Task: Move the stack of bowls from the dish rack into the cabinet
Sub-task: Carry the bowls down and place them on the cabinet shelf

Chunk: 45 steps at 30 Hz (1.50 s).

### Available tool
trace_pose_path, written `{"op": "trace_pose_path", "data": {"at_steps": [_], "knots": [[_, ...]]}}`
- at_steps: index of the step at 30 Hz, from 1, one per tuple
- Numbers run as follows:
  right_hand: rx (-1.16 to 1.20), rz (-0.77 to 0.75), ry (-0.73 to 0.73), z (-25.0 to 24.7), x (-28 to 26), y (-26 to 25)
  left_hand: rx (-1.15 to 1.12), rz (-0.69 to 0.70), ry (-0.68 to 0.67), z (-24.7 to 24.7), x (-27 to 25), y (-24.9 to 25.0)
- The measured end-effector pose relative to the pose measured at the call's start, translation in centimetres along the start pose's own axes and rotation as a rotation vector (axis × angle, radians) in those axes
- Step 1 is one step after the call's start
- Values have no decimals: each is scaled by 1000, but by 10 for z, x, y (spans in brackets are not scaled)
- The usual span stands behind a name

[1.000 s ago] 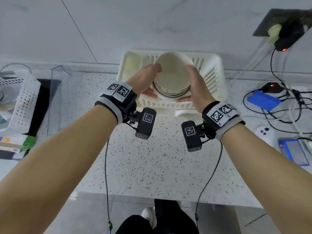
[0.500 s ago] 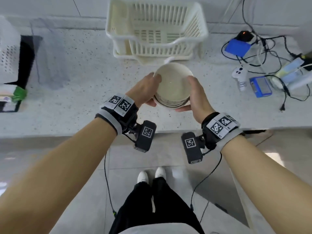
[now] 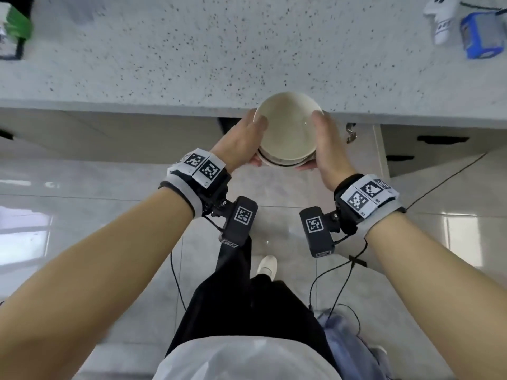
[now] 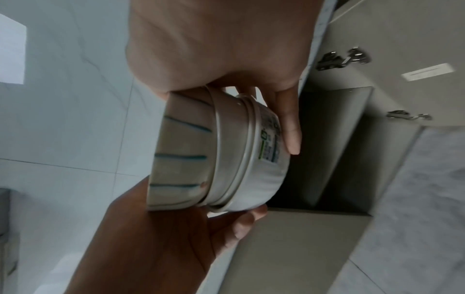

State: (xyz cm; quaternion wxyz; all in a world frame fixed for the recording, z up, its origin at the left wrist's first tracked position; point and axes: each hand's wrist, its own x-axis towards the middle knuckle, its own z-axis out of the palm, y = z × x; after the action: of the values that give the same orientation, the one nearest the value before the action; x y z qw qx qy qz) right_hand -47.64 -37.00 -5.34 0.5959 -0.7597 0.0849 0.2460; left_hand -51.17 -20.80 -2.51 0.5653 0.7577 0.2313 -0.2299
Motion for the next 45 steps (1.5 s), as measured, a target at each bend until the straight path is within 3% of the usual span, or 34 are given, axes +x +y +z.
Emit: {"op": "trace_pose_path", "data": {"at_steps": [9,14,19,33,45], "knots": [[-56,77,-40,1,15,99,-46,-28,-33,53,35,-93],[-57,123,-37,3,74,165,-56,-14,-70,75,108,-153],[-50,111,-10,15,148,208,-92,3,-5,83,191,-181],[-22,28,48,27,323,211,-207,195,210,69,357,-179],[-12,-65,52,32,381,234,-181,257,342,80,422,-195]]}}
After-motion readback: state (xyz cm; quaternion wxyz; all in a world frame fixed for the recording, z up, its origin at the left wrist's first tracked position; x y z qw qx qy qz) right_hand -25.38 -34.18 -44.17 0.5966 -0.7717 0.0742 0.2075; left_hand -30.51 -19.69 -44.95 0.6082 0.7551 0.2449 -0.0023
